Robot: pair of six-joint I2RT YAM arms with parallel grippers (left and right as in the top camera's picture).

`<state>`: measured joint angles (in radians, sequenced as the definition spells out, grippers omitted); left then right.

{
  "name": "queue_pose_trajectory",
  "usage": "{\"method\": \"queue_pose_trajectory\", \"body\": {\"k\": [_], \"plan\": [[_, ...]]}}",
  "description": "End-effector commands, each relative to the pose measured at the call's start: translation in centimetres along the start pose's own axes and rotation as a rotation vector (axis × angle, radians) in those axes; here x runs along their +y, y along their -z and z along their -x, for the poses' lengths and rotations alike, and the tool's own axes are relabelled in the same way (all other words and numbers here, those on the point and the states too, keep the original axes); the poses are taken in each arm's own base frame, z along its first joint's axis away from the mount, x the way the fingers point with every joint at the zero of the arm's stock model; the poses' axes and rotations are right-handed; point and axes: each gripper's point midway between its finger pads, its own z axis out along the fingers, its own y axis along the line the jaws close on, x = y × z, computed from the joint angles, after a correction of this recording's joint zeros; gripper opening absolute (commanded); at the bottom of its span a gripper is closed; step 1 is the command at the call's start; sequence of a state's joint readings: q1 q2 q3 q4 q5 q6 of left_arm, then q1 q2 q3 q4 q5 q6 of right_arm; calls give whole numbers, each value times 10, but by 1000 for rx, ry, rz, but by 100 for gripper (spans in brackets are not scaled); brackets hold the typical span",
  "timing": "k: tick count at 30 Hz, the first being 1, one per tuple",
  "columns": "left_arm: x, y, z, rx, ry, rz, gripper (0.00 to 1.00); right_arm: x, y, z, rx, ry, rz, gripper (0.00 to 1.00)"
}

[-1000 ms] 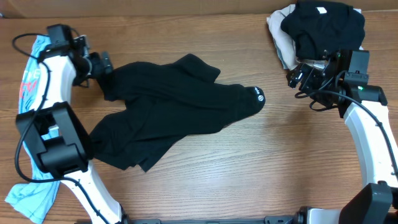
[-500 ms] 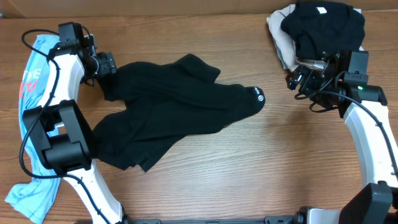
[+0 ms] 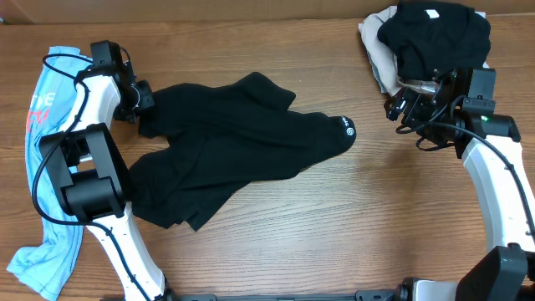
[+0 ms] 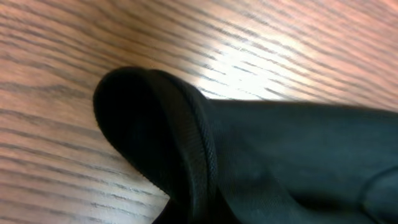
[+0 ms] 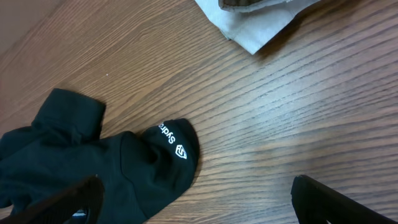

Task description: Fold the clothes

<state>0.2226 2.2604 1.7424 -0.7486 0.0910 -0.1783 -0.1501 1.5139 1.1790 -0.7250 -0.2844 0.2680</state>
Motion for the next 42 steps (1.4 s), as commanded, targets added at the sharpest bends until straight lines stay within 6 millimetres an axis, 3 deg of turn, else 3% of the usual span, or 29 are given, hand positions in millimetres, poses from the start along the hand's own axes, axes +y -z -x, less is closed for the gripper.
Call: {"method": "queue_pose_trajectory", "body": {"k": [1, 7, 8, 11, 17, 24, 28, 35, 42], "plan": [[-26, 40, 42, -98, 5, -105, 4, 7, 10, 10, -37, 18, 19, 100], [-64, 131, 94, -245, -37, -244, 4, 6, 10, 4, -14, 12, 15, 100], [-72, 158, 105, -290, -51, -270, 4, 5, 10, 2, -5, 9, 11, 100], [-87, 204, 119, -369, -83, -311, 4, 5, 10, -2, 10, 5, 7, 100], [-123, 260, 126, -465, -154, -416, 4, 20, 6, -11, 35, 43, 25, 100], [-175, 283, 119, -517, -256, -512, 4, 48, -11, -24, 64, 118, 62, 100], [-200, 283, 109, -518, -328, -527, 4, 87, -45, -30, 56, 224, 132, 100], [-199, 280, 105, -497, -325, -519, 4, 143, -107, -32, 9, 350, 206, 97], [-187, 272, 103, -476, -301, -457, 4, 167, -158, -17, 6, 510, 70, 96]]}}
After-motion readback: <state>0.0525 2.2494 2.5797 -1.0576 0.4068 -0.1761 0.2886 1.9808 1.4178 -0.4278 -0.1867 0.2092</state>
